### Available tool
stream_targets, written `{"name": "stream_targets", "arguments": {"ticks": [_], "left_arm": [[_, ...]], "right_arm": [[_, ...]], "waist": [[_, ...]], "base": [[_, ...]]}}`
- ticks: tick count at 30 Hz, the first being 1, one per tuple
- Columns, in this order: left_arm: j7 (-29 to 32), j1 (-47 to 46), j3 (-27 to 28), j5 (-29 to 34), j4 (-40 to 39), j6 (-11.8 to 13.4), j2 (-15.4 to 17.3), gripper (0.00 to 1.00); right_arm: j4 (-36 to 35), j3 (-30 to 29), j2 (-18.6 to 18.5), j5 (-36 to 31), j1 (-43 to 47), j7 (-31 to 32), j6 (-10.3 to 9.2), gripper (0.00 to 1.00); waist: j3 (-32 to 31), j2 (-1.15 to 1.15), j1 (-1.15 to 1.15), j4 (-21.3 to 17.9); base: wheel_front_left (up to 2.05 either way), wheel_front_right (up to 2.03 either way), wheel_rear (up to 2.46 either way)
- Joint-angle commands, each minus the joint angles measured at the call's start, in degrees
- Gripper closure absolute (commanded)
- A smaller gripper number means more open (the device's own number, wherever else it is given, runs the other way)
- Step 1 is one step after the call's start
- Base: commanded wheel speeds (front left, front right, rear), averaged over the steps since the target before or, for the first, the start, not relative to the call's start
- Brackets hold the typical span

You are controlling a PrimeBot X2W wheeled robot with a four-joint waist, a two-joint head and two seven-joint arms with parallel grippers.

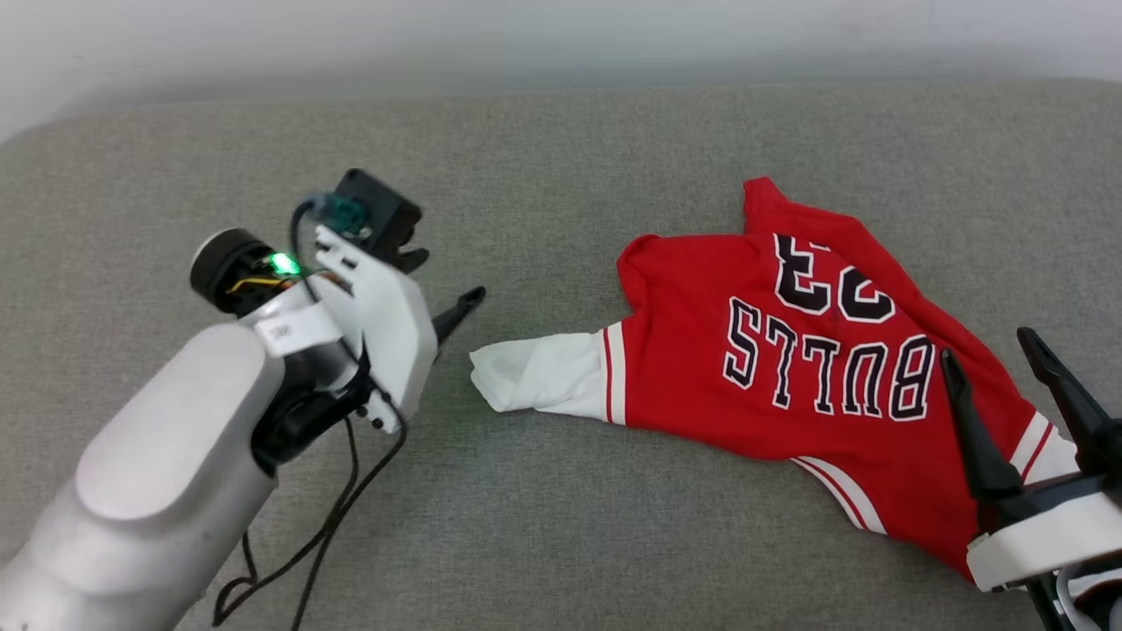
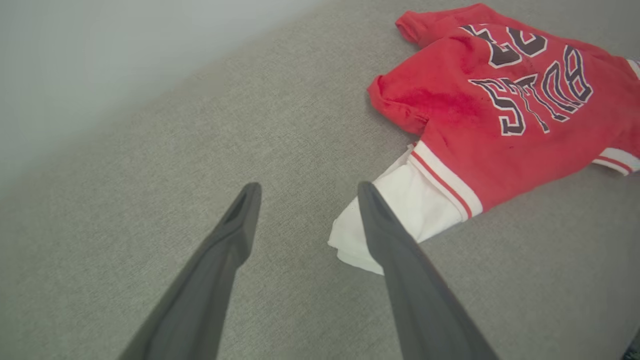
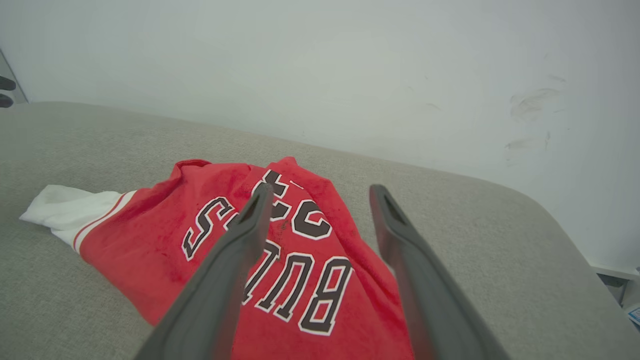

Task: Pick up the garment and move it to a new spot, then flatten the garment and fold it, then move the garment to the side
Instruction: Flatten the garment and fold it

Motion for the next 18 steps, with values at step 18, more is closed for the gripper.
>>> {"name": "stream_targets", "arguments": {"ticks": [18], "left_arm": [[10.0,-13.7,-26.7,-11.5,14.2,0.0,1.7,0.0]], "right_arm": [[4.0,3.2,0.0,-1.2,-7.6,-2.8,-0.08,0.0]], "waist": [[7.3,0.0,-0.01,-4.7]], "base": [[0.0,0.0,0.0]]}}
